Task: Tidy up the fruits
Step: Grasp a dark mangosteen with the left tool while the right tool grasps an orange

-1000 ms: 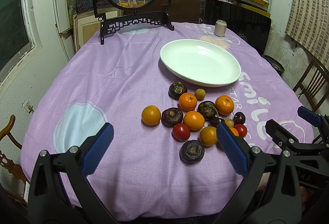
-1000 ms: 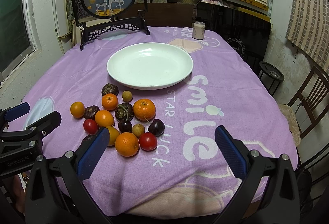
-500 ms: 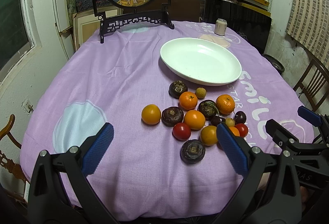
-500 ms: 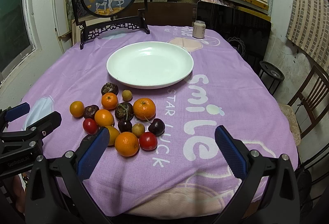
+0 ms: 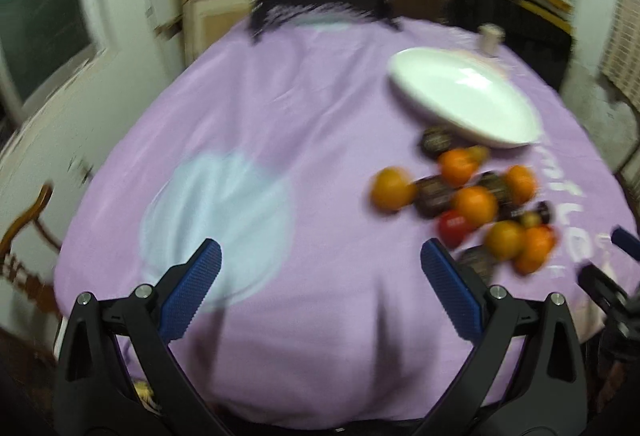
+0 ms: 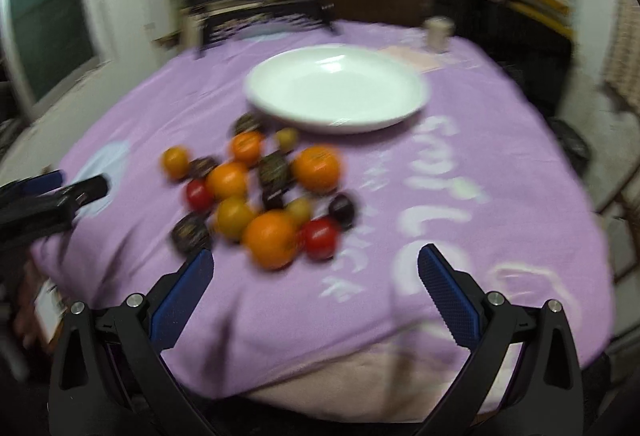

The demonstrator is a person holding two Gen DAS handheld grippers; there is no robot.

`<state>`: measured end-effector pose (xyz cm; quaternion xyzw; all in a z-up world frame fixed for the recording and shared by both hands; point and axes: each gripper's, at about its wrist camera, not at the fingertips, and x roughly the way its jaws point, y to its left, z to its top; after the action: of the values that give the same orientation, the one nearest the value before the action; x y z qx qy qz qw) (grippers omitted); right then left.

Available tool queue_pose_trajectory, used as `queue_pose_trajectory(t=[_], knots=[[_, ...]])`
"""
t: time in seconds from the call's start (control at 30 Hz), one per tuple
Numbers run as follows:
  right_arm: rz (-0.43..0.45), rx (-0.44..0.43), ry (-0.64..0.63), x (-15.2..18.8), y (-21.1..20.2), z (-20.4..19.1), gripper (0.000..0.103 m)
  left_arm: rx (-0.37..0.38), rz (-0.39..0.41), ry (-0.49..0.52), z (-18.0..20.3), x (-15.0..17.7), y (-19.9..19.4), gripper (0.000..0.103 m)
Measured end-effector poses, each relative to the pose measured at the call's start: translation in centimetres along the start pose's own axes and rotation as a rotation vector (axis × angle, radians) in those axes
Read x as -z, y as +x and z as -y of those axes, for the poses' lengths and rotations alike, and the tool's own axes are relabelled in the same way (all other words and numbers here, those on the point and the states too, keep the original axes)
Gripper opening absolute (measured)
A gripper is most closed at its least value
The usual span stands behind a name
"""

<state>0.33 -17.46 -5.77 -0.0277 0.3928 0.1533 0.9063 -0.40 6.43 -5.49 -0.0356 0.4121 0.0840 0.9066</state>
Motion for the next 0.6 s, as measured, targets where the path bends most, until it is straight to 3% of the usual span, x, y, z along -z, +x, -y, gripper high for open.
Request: queue_pose_trajectory(t=[0.03,0.13,0.17,0.3,0.5,0.6], knots=[[-0.007,-0.029,-0.003,0.3,0.2,-0.2,0.098,-0.009,-0.016,-0.021,-0.9,0.3,0.4,0.101],[-0.047,-0.083,-0.002,0.8,1.5,-0.5,0.055,-0.006,-0.05,-0.071,-2.9,1.1,0.9,0.101],[-0.073,-0.113,0.004,0.8,2.1,-0.5,0.051,0.001,-0.052,-0.076,-3.1,1.2,0.9,0.101],[-0.106,-0.163,0.0,1.1,3.4,-1.4,0.048,0.044,-0.033,-0.033,-2.1,1.6,0.1,0.101],[-0.09,-0.031,-0.032,-0.5,5.6,-1.6,0.045,0.206,-0.08,0.094,2.1,2.0,0.3,0.101],[-0.095,-0.045,-0.032,-0.4,5.7,-1.4,0.04,0.217,-0.112,0.146,3.9,2.2,0.9,0.101]])
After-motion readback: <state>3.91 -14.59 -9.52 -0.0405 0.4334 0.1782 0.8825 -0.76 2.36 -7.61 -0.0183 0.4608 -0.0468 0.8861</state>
